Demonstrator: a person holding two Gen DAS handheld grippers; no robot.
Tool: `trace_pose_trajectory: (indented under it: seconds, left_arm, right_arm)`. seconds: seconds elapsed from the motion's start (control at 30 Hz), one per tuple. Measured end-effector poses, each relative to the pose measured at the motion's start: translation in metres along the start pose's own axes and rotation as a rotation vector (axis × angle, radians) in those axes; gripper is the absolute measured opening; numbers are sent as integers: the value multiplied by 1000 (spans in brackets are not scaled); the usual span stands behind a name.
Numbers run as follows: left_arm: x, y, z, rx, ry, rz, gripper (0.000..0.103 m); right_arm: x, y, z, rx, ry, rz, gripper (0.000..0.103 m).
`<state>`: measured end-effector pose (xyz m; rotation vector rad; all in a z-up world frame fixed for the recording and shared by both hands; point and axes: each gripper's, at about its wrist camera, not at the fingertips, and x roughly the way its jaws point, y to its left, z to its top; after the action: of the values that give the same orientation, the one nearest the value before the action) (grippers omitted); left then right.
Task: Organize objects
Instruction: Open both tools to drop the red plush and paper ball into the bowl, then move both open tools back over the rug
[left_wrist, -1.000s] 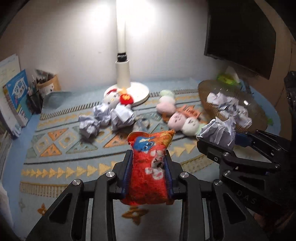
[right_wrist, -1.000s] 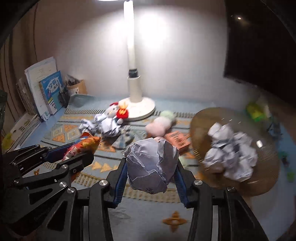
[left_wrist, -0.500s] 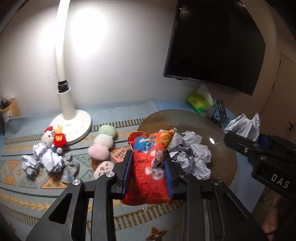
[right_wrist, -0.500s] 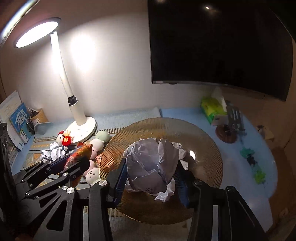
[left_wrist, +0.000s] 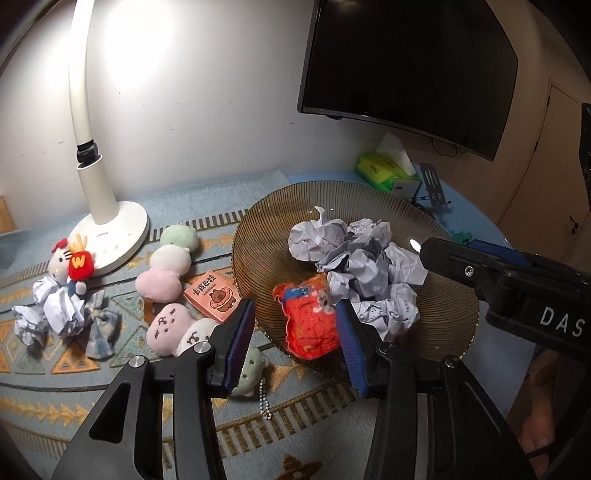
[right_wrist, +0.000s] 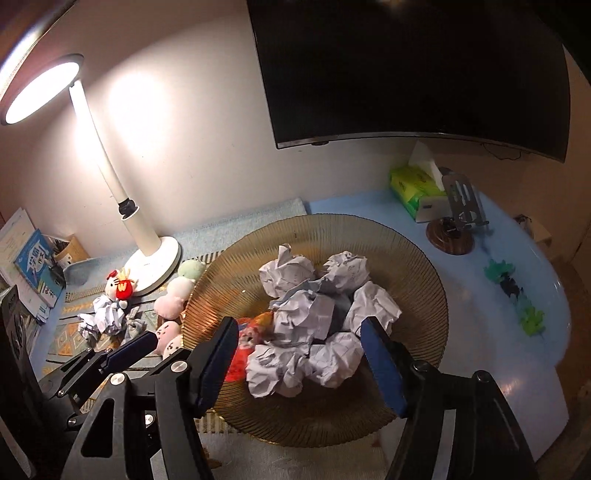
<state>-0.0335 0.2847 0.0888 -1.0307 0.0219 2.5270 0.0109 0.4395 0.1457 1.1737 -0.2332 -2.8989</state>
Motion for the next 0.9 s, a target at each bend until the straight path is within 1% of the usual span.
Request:
trace_pose_trajectory:
  seconds: [0.13, 0.17, 0.23, 0.33, 0.37, 0.4, 0.43, 0.47, 0.5, 0.53, 0.6, 0.63, 0.67, 0.7, 0.77, 0.83, 0.9]
  left_arm:
    - [-31, 7, -10, 24, -50, 18, 43]
    - [-41, 10, -15, 25, -66, 35, 43]
    - [-60, 21, -25, 10, -93, 65, 43]
    - [-84, 46, -40, -28, -104, 95, 43]
    - [-92, 56, -44, -38, -108, 103, 49]
    - [-100, 66, -49, -46, -115, 105, 58]
    - [-109, 76, -54, -58, -134, 114, 83]
    - [-119, 86, -60, -74, -167, 140, 97]
    - [-128, 95, -66, -85, -203, 177, 98]
    - [-134, 103, -71, -87, -216, 214, 98]
    - [-141, 120, -78, -88, -196, 270, 98]
    - [-142, 128, -83, -93, -185, 286, 98]
    - [-142, 137, -87, -97, -173, 288, 98]
    - [-140, 145, -91, -101, -159, 289, 98]
    - [-135, 159, -100, -110, -137, 318, 98]
    - [-128, 172, -110, -129, -117, 348, 98]
    - [-120, 184, -119, -162, -103, 359, 98]
  right_arm:
    - [-17, 26, -7, -31, -24, 58, 67]
    - [-20, 36, -10, -44, -28, 74, 67]
    - [-24, 58, -17, -79, -33, 111, 67]
    - [-25, 94, -30, -137, -39, 143, 67]
    - [-24, 106, -35, -156, -40, 158, 67]
    - [-23, 117, -39, -172, -37, 176, 67]
    - [-20, 128, -43, -186, -31, 193, 67]
    - [-17, 139, -47, -200, -26, 206, 67]
    - [-14, 149, -51, -212, -22, 214, 67]
    - [-10, 159, -55, -224, -16, 221, 67]
    - [-2, 176, -62, -248, -4, 239, 67]
    - [2, 185, -65, -260, -1, 249, 67]
    - [6, 192, -68, -270, -1, 260, 70]
    - [10, 199, -71, -278, -1, 265, 78]
    - [19, 210, -76, -291, -6, 257, 90]
    - [27, 218, -83, -312, -19, 253, 91]
    - [39, 224, -90, -337, -18, 231, 92]
